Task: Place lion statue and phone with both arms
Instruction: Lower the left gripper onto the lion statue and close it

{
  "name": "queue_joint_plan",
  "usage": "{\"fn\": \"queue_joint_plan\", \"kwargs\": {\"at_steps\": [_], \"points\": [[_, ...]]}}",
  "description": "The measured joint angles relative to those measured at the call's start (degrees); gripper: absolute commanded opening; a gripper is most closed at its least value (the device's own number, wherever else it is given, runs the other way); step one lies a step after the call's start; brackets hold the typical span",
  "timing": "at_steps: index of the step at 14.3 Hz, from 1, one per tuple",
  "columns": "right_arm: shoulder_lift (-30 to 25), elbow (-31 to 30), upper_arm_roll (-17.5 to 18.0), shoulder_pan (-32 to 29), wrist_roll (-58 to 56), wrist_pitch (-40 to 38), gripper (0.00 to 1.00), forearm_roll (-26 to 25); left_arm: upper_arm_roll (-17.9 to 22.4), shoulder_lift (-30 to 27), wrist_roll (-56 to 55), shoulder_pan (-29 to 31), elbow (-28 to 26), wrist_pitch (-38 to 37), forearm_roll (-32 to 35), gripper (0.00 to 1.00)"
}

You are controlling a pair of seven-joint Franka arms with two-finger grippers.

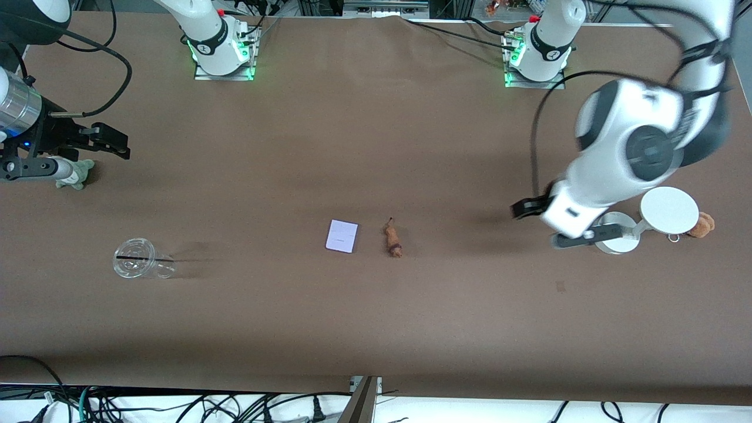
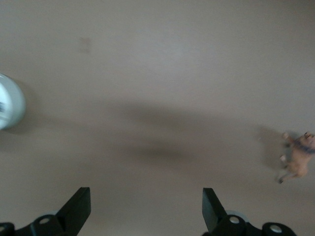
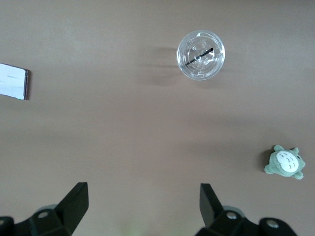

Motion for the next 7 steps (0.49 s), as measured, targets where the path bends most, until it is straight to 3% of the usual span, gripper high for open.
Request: {"fn": "queue_joint_plan", "kwargs": {"at_steps": [2,7], "points": [[0.08,0.05,-0.01,-0.01,0.00,0.10,1.00,0.01,-0.09,5.41,-11.21,-4.67,1.52,4.35,0.00,1.00],[0.38,0.59,-0.03,-0.01,0.00,0.28,1.00,0.03,-0.22,18.54,-32.13,-13.84,11.22,5.54,0.00,1.00]]}}
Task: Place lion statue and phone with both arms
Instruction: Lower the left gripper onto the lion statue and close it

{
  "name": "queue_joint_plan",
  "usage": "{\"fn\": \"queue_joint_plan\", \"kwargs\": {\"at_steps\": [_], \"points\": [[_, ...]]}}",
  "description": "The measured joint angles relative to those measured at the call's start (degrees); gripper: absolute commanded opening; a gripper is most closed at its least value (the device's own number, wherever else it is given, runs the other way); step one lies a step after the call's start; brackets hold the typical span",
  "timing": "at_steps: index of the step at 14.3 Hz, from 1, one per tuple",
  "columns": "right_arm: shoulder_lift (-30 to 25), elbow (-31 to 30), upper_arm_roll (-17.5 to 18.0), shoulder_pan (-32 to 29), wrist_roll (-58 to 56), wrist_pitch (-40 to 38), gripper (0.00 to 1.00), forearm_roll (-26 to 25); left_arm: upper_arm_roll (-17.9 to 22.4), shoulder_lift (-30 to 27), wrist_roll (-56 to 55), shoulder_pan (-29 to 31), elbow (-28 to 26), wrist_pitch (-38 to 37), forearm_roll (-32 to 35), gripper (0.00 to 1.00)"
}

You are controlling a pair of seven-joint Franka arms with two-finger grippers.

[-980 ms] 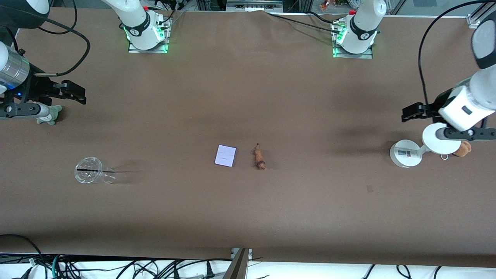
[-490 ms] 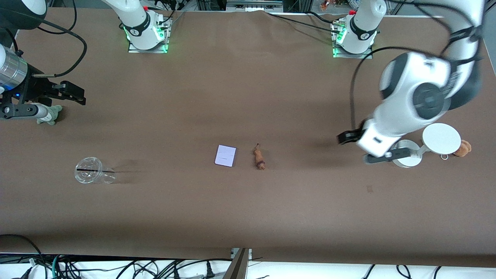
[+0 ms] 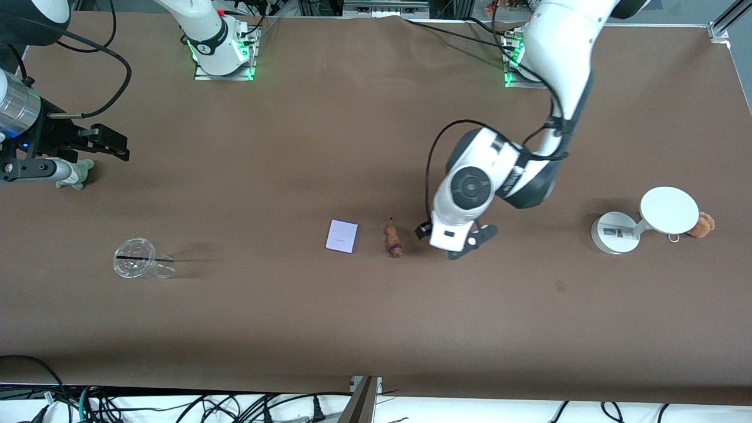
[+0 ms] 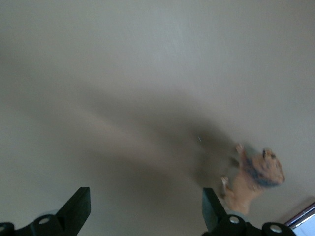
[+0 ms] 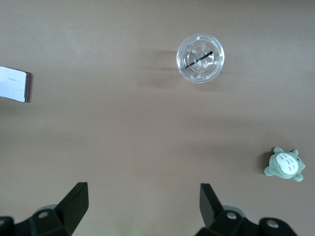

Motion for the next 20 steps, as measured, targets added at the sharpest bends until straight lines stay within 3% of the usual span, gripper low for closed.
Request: {"fn": "queue_joint_plan", "kwargs": {"at_steps": [5,13,14,18,20], "points": [[0.40,0.20,-0.02,-0.01,0.00,0.04,1.00,0.00,0.13,4.52,-12.53,-7.40,3.77,4.98,0.00,1.00],[0.90,0.37,-0.02,-0.01,0.00,0.07,1.00,0.02,2.64,12.40,-18.00,-8.00,11.06,12.00,0.00,1.00],[0.94,0.37,-0.02,0.00,0.00,0.07,1.00,0.02,2.80,12.94,-18.18,-8.00,11.31,12.32,0.00,0.95],[2.94,0.32,0.20,0.07,0.03,-0.04,1.00,0.03,2.88,13.45,-18.18,-8.01,11.71,12.45,0.07,0.34],[4.40,0.31,0.29,0.13,0.01,-0.18,1.00,0.04,3.06,13.45,-17.11,-7.98,11.77,12.43,0.10,0.15]]}}
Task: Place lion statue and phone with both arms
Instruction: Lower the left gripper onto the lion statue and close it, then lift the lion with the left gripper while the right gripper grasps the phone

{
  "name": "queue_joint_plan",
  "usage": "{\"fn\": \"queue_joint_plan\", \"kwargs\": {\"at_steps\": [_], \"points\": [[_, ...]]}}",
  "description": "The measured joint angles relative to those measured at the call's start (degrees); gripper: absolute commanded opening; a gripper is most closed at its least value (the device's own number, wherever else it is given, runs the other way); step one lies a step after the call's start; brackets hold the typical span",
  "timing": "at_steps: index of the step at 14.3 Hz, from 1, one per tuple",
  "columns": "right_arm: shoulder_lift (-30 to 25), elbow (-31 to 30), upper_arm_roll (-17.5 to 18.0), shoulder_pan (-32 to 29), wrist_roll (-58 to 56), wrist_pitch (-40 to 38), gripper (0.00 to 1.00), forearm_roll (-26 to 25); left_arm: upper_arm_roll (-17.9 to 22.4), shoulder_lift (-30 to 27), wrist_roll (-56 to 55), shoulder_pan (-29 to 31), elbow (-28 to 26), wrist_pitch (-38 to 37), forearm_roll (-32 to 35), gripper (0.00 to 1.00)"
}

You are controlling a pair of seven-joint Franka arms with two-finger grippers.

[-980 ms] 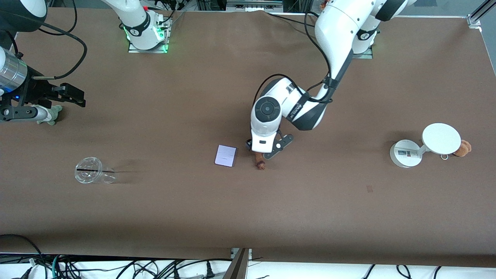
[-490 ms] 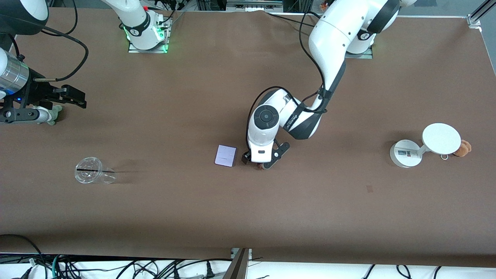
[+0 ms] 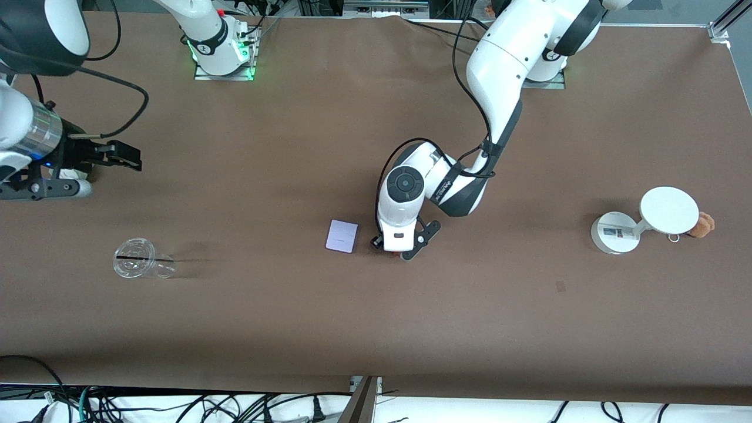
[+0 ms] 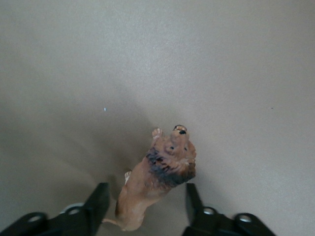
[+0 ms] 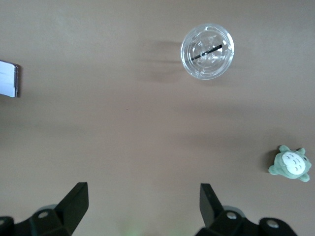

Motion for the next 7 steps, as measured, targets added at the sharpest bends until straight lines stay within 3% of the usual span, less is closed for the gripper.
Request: {"fn": "queue_joint_plan", "kwargs": {"at_steps": [3,7], "points": [[1.98,-0.02,0.21,0.05,-0.50,-0.20,1.00,0.39,0.09,0.04,1.30,0.03,0.00,-0.11,0.04,0.00],[3.59,0.07,0.43,2.06,2.26,0.31,1.00,5.65,0.15,0.00,3.17,0.05,0.08,-0.35,1.79,0.00]]}}
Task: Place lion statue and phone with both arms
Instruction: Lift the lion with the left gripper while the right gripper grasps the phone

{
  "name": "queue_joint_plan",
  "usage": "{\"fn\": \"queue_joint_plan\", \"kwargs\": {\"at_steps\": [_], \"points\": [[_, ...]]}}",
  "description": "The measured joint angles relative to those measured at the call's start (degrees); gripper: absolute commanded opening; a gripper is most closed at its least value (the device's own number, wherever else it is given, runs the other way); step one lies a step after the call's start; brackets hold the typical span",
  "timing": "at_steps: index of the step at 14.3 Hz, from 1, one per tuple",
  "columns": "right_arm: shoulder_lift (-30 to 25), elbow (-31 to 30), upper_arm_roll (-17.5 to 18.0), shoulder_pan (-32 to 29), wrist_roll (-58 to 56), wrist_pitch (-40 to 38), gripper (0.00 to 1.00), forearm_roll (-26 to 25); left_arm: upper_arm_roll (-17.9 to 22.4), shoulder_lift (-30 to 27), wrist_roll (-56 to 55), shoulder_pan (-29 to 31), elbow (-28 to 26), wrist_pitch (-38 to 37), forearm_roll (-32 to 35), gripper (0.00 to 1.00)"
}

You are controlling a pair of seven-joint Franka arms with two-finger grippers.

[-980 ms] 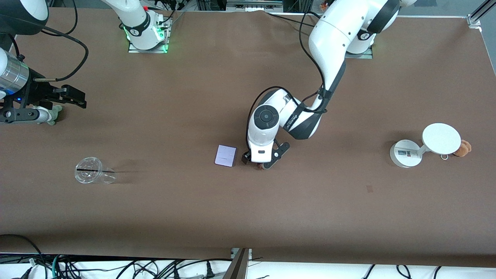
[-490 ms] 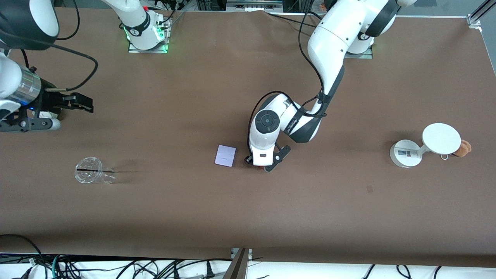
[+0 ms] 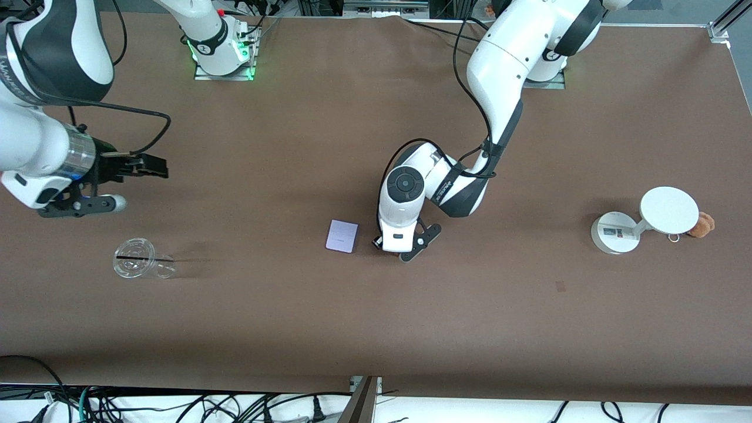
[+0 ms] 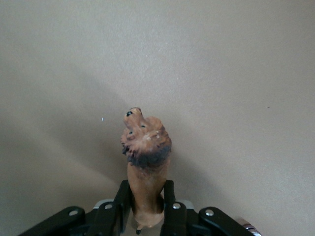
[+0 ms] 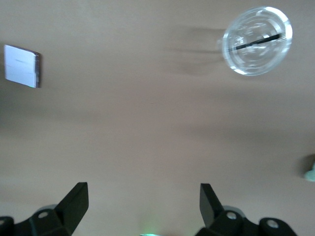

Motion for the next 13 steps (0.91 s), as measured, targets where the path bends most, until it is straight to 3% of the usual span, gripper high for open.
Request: {"fn": "queue_joint_plan", "kwargs": {"at_steps": [5,10,13], "points": [[3.03,-0.04,0.22,6.74,8.71,7.93,1.00,0.15,1.71,-1.27,10.42,3.13,1.62,-9.10,0.42,0.00],[12.17,-0.11,0.88,14.93,19.80,21.55,1.00,0.19,1.93,-6.02,31.41,10.93,1.71,-21.01,0.47,0.00],[17.57,-0.12,0.98,18.71,25.11,30.21,1.00,0.18,2.00,-8.69,41.99,16.01,0.47,-23.50,0.49,0.00]]}}
